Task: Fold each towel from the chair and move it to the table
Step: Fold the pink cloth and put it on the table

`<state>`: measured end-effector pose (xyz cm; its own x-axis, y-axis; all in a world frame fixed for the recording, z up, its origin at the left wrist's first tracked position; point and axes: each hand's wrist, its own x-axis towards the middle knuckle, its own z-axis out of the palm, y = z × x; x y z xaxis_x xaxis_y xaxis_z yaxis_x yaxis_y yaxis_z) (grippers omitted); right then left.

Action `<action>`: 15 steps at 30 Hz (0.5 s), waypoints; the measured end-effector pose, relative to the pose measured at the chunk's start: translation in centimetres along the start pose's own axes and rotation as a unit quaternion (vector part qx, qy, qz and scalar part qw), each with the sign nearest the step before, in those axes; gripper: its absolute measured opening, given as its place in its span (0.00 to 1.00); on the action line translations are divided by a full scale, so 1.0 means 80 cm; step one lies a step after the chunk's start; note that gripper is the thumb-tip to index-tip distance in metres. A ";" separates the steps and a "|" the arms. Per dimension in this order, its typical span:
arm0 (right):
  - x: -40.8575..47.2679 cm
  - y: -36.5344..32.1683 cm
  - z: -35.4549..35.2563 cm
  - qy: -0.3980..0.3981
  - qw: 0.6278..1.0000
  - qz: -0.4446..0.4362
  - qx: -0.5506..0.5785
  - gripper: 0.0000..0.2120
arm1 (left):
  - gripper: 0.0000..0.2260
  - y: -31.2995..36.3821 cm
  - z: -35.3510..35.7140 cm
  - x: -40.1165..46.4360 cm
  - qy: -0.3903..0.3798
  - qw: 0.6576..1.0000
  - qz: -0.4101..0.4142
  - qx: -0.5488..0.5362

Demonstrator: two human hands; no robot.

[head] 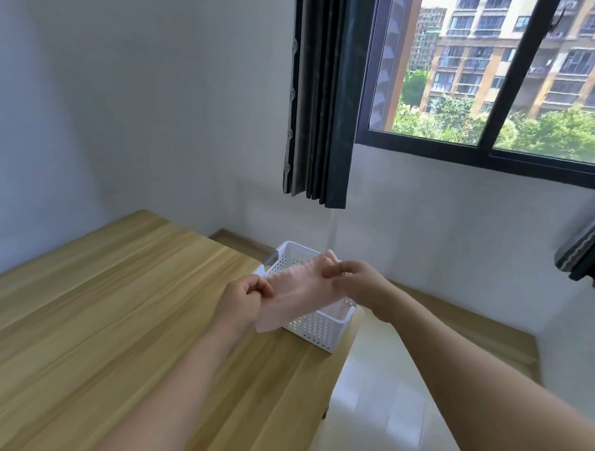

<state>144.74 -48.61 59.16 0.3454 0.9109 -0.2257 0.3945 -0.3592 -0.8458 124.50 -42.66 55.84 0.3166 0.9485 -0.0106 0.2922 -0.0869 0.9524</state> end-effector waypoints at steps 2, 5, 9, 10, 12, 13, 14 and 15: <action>0.035 0.003 -0.008 0.016 0.998 -0.038 -0.038 0.17 | 0.18 0.005 0.015 0.026 -0.006 1.000 0.004 0.002; 0.105 0.009 -0.015 0.049 0.994 -0.076 -0.067 0.16 | 0.14 0.003 0.046 0.073 -0.013 0.999 0.016 0.047; 0.216 0.030 -0.017 0.003 0.984 -0.086 -0.153 0.18 | 0.09 -0.010 0.087 0.156 0.035 0.986 -0.014 0.164; 0.245 0.037 -0.015 -0.016 0.982 -0.082 -0.169 0.19 | 0.07 -0.014 0.096 0.178 0.045 0.980 -0.038 0.192; 0.299 0.052 -0.005 -0.058 0.979 -0.073 -0.182 0.21 | 0.05 -0.028 0.112 0.220 0.051 0.964 -0.080 0.250; 0.323 0.063 0.002 -0.080 0.976 -0.072 -0.190 0.21 | 0.04 -0.039 0.121 0.241 0.047 0.949 -0.104 0.293; 0.345 0.075 0.012 -0.100 0.973 -0.068 -0.195 0.21 | 0.05 -0.053 0.128 0.259 0.037 0.928 -0.126 0.349; 0.364 0.087 0.023 -0.119 0.971 -0.064 -0.197 0.20 | 0.07 -0.068 0.136 0.277 0.025 0.901 -0.143 0.408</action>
<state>155.99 -24.20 45.77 0.0837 0.9578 -0.2751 0.7322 -0.2463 -0.6350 139.74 -24.44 47.12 0.0874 0.9785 -0.1866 0.9284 -0.0121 0.3715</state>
